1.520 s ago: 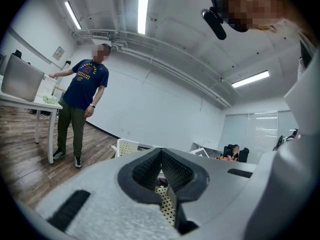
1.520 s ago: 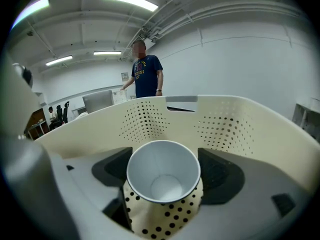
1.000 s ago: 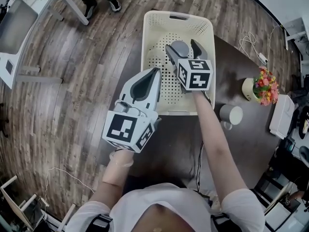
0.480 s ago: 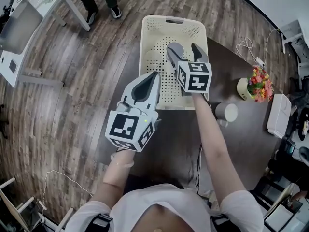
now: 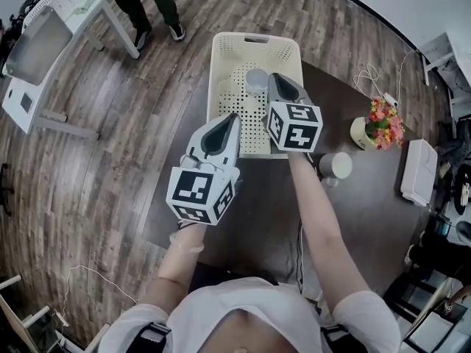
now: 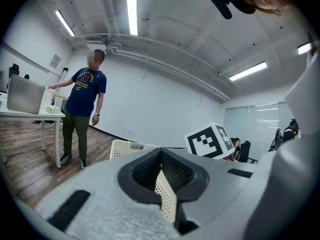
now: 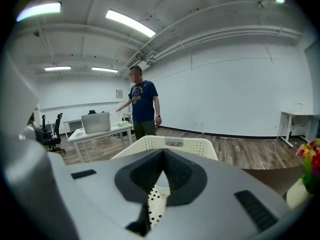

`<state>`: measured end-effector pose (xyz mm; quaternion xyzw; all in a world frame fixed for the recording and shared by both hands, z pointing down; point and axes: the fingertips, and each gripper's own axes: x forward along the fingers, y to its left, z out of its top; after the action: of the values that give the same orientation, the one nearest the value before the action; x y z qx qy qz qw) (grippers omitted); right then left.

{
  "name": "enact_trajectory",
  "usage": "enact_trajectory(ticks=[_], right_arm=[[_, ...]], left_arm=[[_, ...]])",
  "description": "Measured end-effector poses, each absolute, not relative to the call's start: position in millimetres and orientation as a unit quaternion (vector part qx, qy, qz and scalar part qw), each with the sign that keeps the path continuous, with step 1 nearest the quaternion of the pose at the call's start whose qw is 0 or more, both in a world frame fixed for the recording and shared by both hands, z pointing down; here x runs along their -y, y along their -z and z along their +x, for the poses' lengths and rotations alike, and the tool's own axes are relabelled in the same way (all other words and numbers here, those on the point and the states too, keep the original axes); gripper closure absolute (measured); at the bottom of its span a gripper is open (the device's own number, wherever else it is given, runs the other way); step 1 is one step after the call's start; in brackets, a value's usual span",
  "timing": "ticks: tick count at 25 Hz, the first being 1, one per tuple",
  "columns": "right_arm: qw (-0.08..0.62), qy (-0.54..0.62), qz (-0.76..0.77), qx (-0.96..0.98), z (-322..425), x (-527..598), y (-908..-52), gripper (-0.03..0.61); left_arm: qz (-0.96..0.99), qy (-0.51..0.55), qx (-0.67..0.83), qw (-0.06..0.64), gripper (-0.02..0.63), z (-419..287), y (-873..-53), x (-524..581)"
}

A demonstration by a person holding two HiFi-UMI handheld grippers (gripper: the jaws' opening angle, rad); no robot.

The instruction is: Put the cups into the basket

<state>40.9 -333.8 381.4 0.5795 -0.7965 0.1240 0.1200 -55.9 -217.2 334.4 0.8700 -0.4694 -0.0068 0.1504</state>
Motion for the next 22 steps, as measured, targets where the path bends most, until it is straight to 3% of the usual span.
enact_trajectory(ticks=[8,22], right_arm=[[0.09,-0.096,0.572,0.81,44.0,261.7,-342.6,0.566],[0.046,-0.112,0.672,0.73,134.3,71.7,-328.1,0.566]], left_arm=[[0.88,-0.003,0.452,0.146,0.603,-25.8,-335.7,187.5],[0.929,-0.011,0.342,0.142,0.603,66.1,-325.4,82.5]])
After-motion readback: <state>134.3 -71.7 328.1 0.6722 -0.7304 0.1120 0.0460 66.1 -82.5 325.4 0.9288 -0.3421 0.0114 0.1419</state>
